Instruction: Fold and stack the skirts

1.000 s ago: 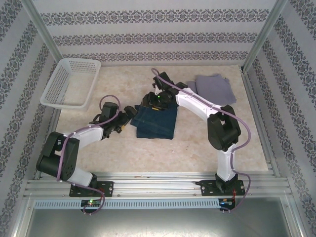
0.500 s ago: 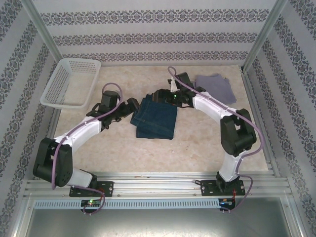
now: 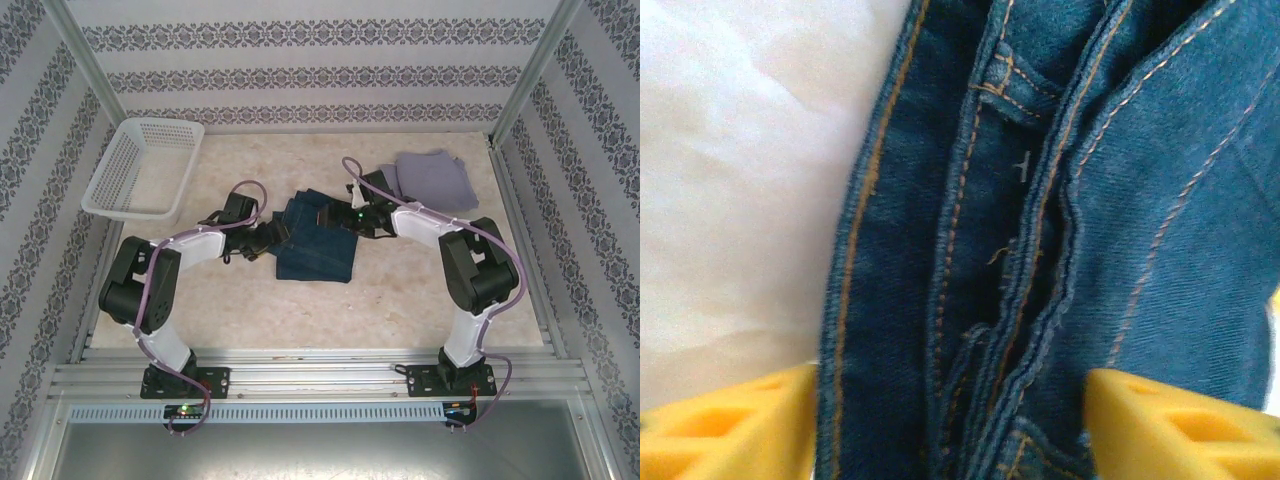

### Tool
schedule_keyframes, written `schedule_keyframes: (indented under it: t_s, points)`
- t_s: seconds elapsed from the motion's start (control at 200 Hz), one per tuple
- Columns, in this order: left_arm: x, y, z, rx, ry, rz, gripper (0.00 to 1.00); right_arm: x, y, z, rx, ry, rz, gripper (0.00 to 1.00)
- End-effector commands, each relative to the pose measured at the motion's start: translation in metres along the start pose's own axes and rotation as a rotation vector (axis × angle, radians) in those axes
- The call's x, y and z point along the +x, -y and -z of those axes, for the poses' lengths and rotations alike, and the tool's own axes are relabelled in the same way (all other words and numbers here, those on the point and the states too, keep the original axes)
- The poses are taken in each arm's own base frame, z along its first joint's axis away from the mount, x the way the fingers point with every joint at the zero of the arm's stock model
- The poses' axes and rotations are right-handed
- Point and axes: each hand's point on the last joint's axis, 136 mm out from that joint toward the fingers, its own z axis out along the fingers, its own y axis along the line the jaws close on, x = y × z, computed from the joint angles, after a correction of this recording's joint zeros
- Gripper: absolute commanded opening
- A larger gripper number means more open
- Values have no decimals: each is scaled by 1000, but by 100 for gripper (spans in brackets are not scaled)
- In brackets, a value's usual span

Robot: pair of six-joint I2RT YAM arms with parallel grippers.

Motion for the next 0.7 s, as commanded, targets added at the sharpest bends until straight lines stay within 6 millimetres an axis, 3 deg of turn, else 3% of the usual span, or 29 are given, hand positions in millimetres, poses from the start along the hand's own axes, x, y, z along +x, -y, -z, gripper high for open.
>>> schedule_keyframes:
  t_s: [0.0, 0.21, 0.315, 0.43, 0.48, 0.574, 0.694]
  points:
    - [-7, 39, 3, 175, 6, -50, 46, -1, -8, 10, -37, 46, -20, 98]
    - [-13, 58, 19, 216, 32, -97, 0, 6, -2, 17, -26, 85, -63, 98]
    - [-9, 81, 34, 289, 26, -108, 0, -5, -8, 36, -36, 137, -56, 98]
    - [14, 98, 37, 372, -33, -95, 0, -21, -17, 62, -39, 186, 44, 98]
    - [28, 91, 29, 362, -72, -86, 2, -25, -17, 67, -14, 182, 116, 98]
    - [49, 57, 6, 287, -135, -41, 4, -32, -12, 60, 16, 141, 241, 98]
    - [51, 47, -11, 270, -175, -46, 12, -35, 1, 38, 45, 68, 287, 98]
